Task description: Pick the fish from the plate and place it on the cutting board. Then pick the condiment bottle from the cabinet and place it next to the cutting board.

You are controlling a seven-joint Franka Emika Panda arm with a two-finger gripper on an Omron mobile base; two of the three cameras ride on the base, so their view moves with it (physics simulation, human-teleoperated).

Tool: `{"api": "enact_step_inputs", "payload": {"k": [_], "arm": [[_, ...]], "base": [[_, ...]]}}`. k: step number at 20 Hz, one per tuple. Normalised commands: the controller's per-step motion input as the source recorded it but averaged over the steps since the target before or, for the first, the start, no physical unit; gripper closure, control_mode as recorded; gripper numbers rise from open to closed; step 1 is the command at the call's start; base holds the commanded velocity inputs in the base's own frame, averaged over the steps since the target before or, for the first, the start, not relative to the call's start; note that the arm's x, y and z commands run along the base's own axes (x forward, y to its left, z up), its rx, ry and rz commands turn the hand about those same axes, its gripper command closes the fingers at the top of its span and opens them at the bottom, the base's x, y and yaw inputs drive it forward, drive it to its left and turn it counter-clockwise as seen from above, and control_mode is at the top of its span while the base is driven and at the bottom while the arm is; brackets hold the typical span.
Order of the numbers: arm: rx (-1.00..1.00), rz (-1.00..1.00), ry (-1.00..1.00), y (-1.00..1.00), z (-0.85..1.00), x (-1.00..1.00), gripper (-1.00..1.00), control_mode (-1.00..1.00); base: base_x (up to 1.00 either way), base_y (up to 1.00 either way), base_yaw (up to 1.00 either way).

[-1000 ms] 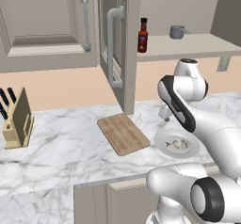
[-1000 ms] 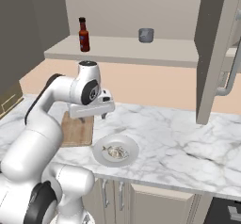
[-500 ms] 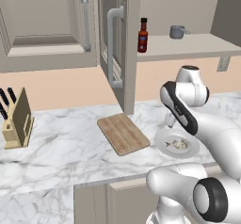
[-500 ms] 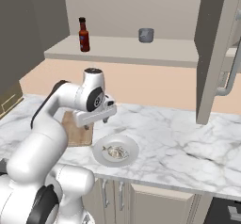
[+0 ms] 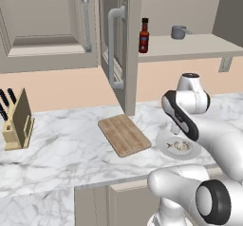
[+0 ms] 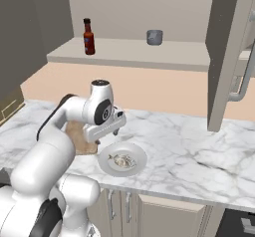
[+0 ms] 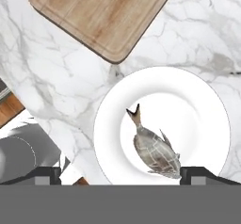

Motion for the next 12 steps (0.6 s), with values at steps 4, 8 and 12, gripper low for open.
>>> {"api": "enact_step_inputs", "payload": {"k": [4, 8, 12], "arm": [[-0.02, 0.00, -0.05, -0.01, -0.30, 0.00, -1.00, -1.00], [0.00, 0.02, -0.09, 0.00, -0.39, 0.00, -1.00, -1.00], [0.00, 0.03, -0.05, -0.02, -0.30, 0.05, -1.00, -1.00]], "base": [[0.00, 0.00, 0.00], [0.00, 0.00, 0.00], [0.00, 0.00, 0.00]]}}
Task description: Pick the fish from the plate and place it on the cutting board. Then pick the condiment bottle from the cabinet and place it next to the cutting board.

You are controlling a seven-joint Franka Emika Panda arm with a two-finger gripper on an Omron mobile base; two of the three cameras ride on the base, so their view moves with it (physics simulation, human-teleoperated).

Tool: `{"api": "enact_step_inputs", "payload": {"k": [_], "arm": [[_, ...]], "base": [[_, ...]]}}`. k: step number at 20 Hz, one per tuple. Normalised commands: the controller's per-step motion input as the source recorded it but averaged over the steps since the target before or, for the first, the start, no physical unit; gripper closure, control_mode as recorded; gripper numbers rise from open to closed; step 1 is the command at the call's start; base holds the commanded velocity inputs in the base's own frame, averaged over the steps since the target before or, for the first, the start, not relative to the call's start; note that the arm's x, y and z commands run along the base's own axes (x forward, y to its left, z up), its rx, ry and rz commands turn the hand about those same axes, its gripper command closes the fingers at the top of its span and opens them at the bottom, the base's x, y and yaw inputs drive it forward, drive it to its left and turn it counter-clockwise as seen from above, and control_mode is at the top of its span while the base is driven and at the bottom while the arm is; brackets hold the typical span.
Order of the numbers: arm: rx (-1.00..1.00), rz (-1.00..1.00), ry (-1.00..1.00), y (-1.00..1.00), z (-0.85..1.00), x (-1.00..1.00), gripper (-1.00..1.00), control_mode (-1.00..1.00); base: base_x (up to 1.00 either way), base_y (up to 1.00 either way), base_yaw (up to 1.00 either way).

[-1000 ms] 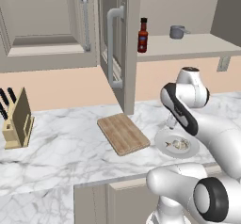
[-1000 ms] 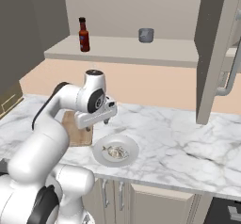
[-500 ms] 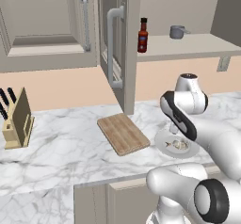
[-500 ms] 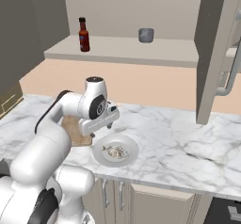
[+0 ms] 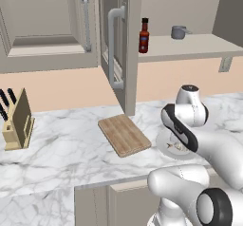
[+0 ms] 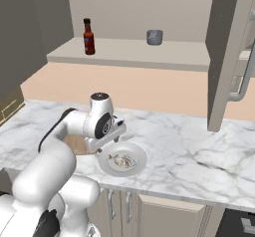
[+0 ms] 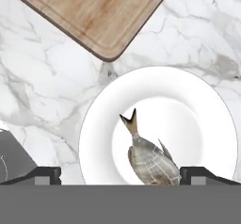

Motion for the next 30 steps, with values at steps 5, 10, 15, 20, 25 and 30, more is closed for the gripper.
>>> {"api": "enact_step_inputs", "payload": {"k": [5, 10, 15, 20, 25, 30], "arm": [[0.00, 0.06, -0.01, -0.11, -0.18, 0.18, -1.00, -1.00], [0.00, 0.05, 0.00, -0.16, -0.13, 0.22, -1.00, -1.00], [0.00, 0.05, 0.00, -0.16, -0.14, 0.17, -1.00, -1.00], [0.00, 0.04, 0.00, -0.11, -0.20, 0.11, -1.00, -1.00], [0.00, 0.04, 0.00, -0.04, -0.24, 0.05, -1.00, -1.00], [0.00, 0.04, 0.00, 0.00, -0.25, 0.01, -1.00, -1.00]], "base": [[0.00, 0.00, 0.00], [0.00, 0.00, 0.00], [0.00, 0.00, 0.00], [0.00, 0.00, 0.00], [0.00, 0.00, 0.00], [0.00, 0.00, 0.00]]}}
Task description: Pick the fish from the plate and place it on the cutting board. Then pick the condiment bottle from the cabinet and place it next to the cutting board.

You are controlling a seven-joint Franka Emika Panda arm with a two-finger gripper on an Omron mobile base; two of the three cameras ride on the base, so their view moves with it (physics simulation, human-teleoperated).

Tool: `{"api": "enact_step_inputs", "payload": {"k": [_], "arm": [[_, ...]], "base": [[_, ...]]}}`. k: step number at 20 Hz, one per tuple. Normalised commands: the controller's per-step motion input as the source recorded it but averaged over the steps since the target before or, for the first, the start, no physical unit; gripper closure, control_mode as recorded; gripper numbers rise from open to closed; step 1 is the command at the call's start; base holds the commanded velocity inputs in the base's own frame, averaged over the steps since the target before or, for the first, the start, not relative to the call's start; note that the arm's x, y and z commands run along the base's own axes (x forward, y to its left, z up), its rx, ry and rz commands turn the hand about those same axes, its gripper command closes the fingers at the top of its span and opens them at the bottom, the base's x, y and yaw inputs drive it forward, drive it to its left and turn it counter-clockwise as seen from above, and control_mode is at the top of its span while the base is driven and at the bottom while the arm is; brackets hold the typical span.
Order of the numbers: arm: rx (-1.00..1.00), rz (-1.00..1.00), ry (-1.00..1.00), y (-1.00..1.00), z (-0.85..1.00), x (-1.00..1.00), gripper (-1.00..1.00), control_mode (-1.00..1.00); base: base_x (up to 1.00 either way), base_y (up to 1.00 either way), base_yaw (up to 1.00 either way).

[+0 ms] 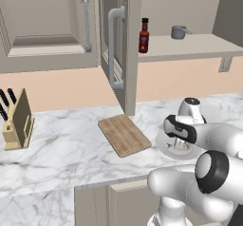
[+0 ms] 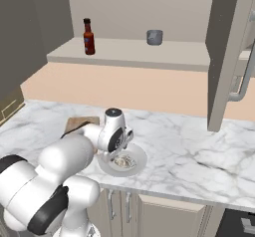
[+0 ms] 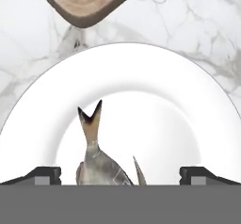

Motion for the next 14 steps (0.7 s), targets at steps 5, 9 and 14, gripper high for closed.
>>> {"api": "enact_step_inputs", "payload": {"k": [5, 9, 14], "arm": [[0.00, 0.04, 0.00, 0.00, -0.26, 0.09, -1.00, -1.00], [0.00, 0.04, 0.00, 0.00, -0.21, 0.18, -1.00, -1.00], [0.00, 0.04, 0.00, 0.00, -0.22, 0.17, -1.00, -1.00]], "base": [[0.00, 0.00, 0.00], [0.00, 0.00, 0.00], [0.00, 0.00, 0.00]]}}
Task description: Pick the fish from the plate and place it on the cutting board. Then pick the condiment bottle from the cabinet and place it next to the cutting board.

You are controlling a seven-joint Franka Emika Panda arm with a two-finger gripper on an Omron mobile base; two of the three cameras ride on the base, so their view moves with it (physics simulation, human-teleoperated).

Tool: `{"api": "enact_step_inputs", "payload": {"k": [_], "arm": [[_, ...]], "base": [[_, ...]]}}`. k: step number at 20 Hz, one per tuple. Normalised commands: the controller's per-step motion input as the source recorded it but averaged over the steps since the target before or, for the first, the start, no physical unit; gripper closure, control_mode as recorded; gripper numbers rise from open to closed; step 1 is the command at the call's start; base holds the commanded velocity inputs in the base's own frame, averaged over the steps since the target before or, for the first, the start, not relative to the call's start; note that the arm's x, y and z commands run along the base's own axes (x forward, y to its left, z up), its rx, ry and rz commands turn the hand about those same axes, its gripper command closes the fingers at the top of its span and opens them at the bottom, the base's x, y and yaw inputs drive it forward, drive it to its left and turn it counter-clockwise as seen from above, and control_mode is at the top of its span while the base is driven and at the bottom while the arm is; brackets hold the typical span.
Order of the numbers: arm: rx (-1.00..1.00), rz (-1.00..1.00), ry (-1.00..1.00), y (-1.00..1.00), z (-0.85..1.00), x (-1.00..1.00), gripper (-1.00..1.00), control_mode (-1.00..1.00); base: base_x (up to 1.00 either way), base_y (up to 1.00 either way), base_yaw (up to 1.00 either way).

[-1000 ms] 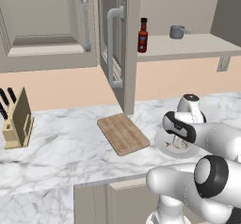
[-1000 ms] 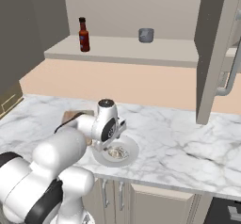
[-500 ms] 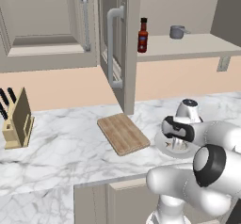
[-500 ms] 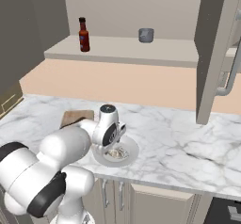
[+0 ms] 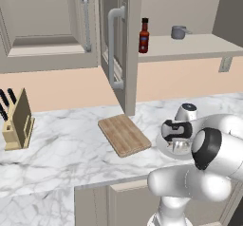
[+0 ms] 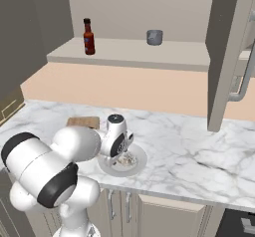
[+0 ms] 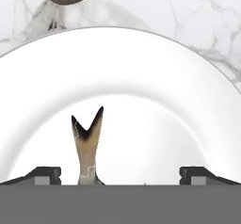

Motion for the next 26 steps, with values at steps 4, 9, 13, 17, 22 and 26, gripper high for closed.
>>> {"api": "enact_step_inputs", "payload": {"k": [4, 9, 13, 17, 22, 26], "arm": [[0.00, 0.04, 0.00, 0.00, -0.22, 0.09, 1.00, -1.00], [0.00, 0.07, 0.00, 0.00, 0.01, 0.00, 1.00, -1.00], [0.00, 0.11, -0.03, 0.16, 0.17, 0.00, 1.00, -1.00], [-0.06, 0.09, -0.05, 0.32, 0.21, -0.01, 1.00, -1.00], [-0.09, 0.06, -0.04, 0.38, 0.19, 0.00, 1.00, -1.00], [-0.07, 0.04, -0.02, 0.45, 0.17, 0.00, 1.00, -1.00]], "base": [[0.00, 0.00, 0.00], [0.00, 0.00, 0.00], [0.00, 0.00, 0.00], [0.00, 0.00, 0.00], [0.00, 0.00, 0.00], [0.00, 0.00, 0.00]]}}
